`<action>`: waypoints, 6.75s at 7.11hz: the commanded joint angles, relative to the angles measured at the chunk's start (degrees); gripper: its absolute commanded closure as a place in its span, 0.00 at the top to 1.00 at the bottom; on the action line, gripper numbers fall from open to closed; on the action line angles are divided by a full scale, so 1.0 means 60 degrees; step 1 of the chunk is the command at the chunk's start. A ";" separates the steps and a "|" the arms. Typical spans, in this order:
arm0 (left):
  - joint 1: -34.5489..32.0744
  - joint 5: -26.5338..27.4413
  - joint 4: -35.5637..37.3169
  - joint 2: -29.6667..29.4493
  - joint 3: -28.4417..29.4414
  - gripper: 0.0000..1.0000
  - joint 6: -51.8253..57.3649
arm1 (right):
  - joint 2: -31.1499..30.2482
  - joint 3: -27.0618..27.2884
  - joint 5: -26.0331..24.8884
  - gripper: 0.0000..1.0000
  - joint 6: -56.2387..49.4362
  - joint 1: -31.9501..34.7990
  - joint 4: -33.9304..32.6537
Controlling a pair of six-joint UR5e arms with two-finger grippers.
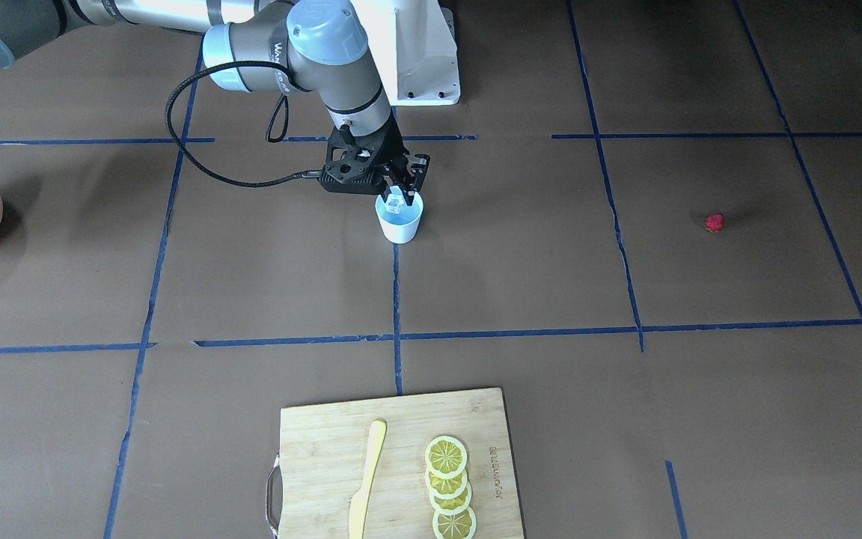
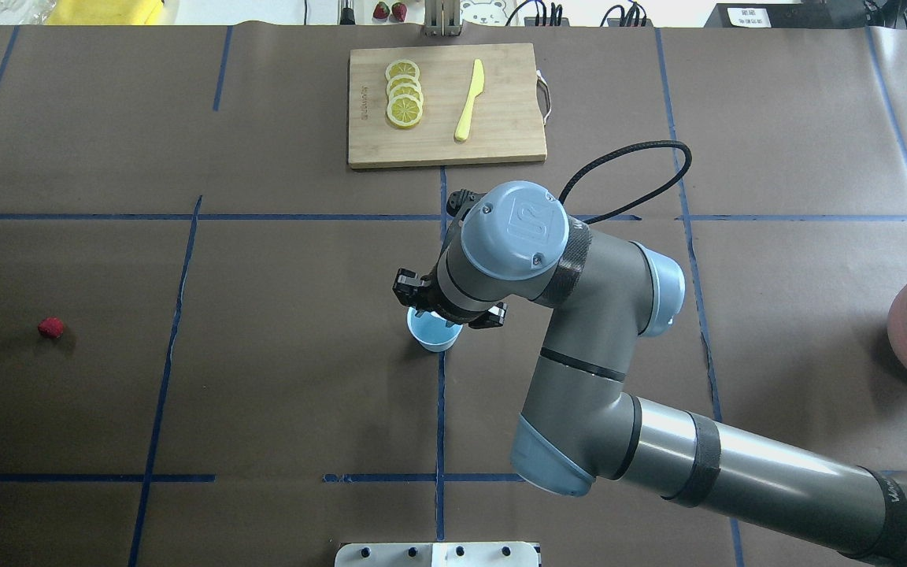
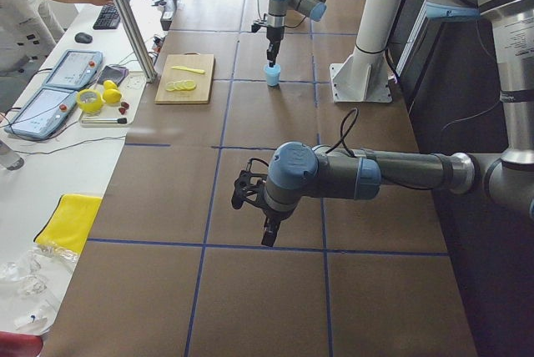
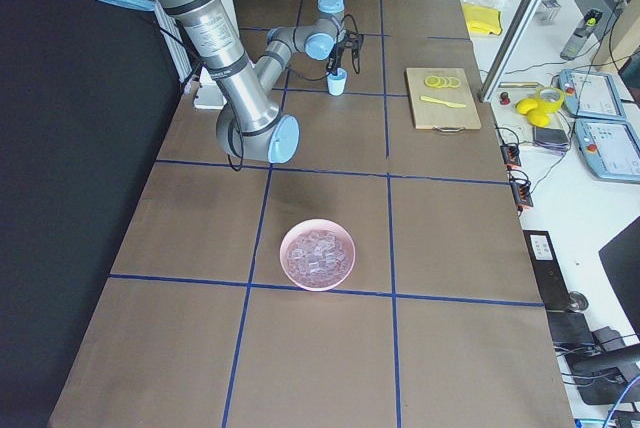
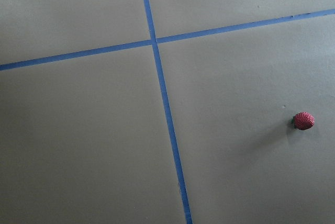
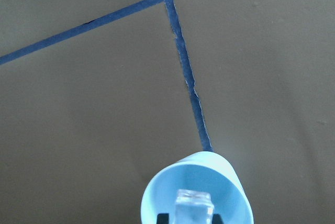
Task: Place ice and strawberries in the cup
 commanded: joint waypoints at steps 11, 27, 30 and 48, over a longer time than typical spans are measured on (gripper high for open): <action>0.0000 -0.0003 0.0000 0.0137 0.0015 1.00 -0.0103 | -0.6289 0.3521 0.5170 0.86 -0.7143 0.6342 -0.0026; 0.0000 -0.0457 0.0000 0.0166 -0.0044 1.00 -0.0073 | -0.8952 0.0258 0.4350 0.85 -1.7460 0.7768 0.0048; 0.0000 -0.0457 0.0000 0.0166 -0.0044 1.00 -0.0073 | -0.8893 0.0050 0.4350 0.58 -1.7401 0.7753 0.0062; 0.0000 -0.0853 0.0000 0.0152 -0.0087 1.00 -0.0088 | -0.1230 0.1921 0.1020 0.00 -0.1752 0.1022 -0.0085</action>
